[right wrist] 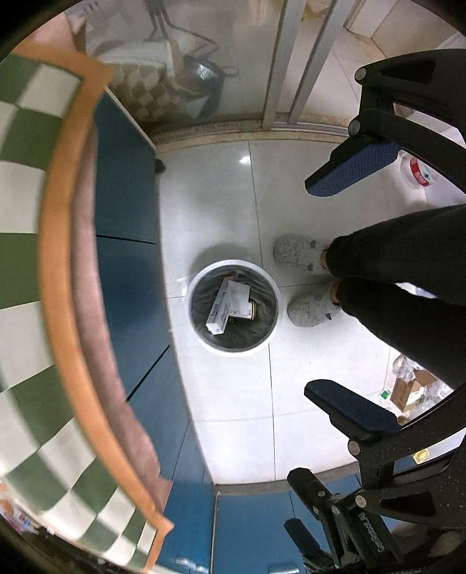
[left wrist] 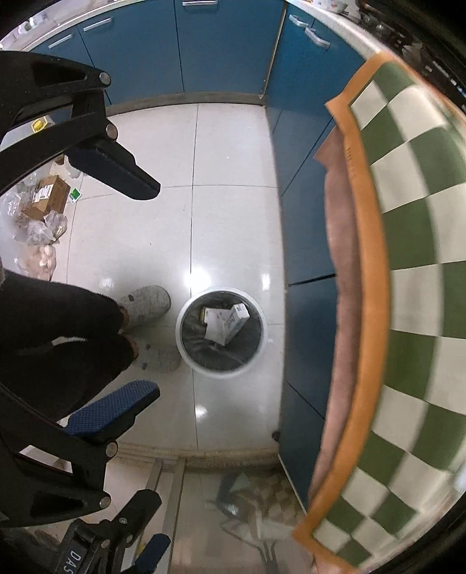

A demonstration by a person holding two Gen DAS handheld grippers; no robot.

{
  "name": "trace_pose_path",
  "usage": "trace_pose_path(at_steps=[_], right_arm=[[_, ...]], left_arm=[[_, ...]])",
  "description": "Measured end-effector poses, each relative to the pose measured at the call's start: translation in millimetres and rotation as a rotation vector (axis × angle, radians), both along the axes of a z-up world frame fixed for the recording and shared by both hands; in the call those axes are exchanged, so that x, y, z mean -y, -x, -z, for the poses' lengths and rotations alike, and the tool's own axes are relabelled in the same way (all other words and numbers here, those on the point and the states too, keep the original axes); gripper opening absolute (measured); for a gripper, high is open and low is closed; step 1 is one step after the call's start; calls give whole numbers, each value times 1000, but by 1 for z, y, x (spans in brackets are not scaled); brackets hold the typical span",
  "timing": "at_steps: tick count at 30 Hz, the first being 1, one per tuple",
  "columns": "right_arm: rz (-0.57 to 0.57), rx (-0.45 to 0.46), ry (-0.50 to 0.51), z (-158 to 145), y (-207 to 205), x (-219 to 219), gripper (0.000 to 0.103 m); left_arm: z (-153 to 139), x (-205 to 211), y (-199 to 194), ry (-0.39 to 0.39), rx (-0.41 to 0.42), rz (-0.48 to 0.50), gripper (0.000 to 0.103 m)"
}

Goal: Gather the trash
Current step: 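Raise both tools back up toward the counter, then grasp the white-green medicine box with the left tool while the right tool grasps the red chili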

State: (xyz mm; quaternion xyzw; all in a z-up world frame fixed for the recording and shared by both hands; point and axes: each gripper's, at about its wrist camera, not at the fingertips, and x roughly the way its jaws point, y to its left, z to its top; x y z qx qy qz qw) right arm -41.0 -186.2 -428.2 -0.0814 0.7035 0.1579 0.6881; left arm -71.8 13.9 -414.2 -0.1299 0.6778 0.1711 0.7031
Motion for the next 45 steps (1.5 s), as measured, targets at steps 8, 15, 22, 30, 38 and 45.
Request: trace_pose_path(at_steps=[8, 15, 22, 30, 38, 45], right_arm=[[-2, 71, -76, -114, 17, 8, 103], [33, 138, -196, -172, 1, 4, 103], [93, 214, -269, -206, -102, 7, 103], [109, 276, -261, -204, -306, 2, 96], [33, 219, -201, -134, -479, -50, 69], [-104, 219, -157, -84, -511, -91, 14]], left_arm=[[-88, 0, 15, -59, 95, 8, 103], [-146, -17, -15, -150, 222, -63, 103], [-181, -34, -103, -295, 330, -115, 103], [-175, -57, -259, -307, 261, -177, 103], [-147, -75, -396, -255, 179, -206, 103], [-122, -72, -468, -222, 117, -188, 103]])
